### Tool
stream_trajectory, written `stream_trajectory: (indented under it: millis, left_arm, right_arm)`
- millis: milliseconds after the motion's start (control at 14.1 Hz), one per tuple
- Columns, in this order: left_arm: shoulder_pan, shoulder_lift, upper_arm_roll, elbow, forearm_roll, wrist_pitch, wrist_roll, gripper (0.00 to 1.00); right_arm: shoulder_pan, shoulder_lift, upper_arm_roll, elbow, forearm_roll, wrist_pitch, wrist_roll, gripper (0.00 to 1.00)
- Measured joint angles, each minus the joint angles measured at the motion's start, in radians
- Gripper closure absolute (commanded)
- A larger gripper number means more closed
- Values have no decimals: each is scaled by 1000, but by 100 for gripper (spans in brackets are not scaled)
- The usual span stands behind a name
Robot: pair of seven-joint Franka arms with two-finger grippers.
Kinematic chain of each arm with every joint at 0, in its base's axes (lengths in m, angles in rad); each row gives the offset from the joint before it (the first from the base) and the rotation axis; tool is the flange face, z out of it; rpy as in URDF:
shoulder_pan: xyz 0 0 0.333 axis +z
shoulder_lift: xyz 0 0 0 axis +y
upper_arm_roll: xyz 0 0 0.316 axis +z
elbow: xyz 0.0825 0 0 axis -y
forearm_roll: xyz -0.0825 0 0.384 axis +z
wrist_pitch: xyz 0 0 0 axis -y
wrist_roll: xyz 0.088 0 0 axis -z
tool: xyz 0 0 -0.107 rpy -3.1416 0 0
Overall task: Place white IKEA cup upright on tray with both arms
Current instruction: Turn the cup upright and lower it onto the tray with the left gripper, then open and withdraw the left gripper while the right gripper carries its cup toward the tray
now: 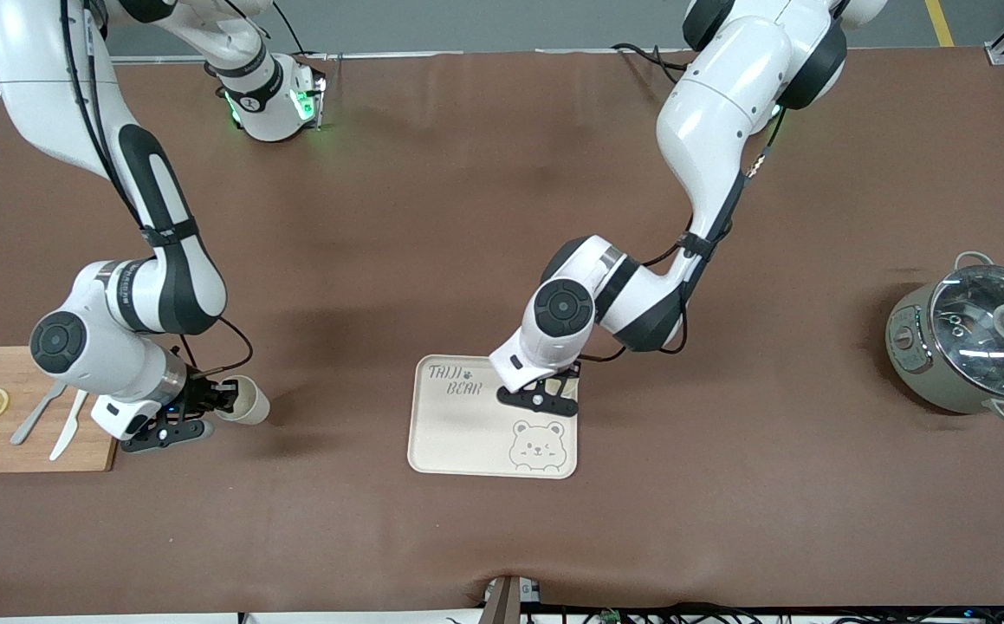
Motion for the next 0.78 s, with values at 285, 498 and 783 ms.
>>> stream_trajectory:
  millis: [285, 498, 783]
  left_arm:
    - [-15, 8, 24, 1, 0, 6, 0, 0]
    - [-15, 12, 28, 2, 0, 13, 0, 0]
    - [-12, 8, 29, 23, 0, 14, 0, 0]
  right_arm:
    - [-2, 0, 1, 8, 3, -15, 0, 100]
    - [-2, -4, 3, 36, 77, -55, 1, 100]
    - [7, -8, 9, 105, 132, -146, 55, 100]
